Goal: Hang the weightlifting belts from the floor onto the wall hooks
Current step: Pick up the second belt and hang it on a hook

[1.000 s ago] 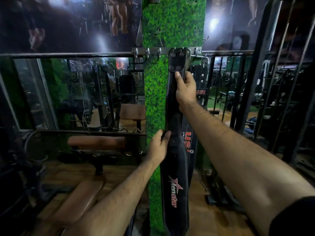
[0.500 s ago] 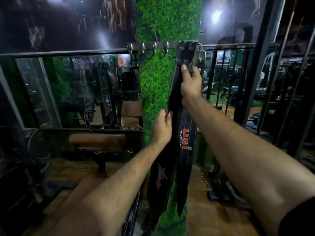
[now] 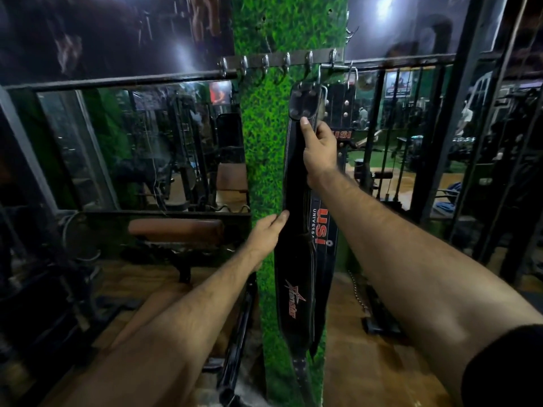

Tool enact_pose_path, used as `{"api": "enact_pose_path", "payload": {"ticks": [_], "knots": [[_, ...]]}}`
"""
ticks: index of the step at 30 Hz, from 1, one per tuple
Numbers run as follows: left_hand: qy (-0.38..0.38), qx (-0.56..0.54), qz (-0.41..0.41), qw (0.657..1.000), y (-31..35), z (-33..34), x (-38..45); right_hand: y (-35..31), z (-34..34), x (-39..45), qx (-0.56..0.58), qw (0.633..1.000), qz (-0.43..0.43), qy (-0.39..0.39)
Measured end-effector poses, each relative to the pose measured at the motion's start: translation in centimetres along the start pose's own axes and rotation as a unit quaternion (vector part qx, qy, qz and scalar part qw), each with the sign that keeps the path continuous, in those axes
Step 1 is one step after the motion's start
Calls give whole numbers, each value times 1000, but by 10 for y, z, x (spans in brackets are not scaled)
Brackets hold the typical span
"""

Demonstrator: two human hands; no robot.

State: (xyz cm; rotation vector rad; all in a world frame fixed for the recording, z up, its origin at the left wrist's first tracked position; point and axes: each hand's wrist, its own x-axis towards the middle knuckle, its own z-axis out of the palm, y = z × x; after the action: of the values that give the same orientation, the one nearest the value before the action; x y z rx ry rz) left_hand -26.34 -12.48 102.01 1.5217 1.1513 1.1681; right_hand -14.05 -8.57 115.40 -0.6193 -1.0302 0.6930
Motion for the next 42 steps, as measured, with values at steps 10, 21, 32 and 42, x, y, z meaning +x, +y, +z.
{"api": "enact_pose_path", "payload": {"ticks": [10,21,32,42], "knots": [[29,-214,84,973,134,-24,56,-1,-7,-1,-82,996,-29,-26],[59,-212,86,972,144,-26,154,41,15,34,-191,980,33,33],[92,-146,152,973,159,-36,223,49,45,118,-343,932,-110,49],[96,-142,217,961,203,-42,271,32,60,172,-282,952,-102,60]]}}
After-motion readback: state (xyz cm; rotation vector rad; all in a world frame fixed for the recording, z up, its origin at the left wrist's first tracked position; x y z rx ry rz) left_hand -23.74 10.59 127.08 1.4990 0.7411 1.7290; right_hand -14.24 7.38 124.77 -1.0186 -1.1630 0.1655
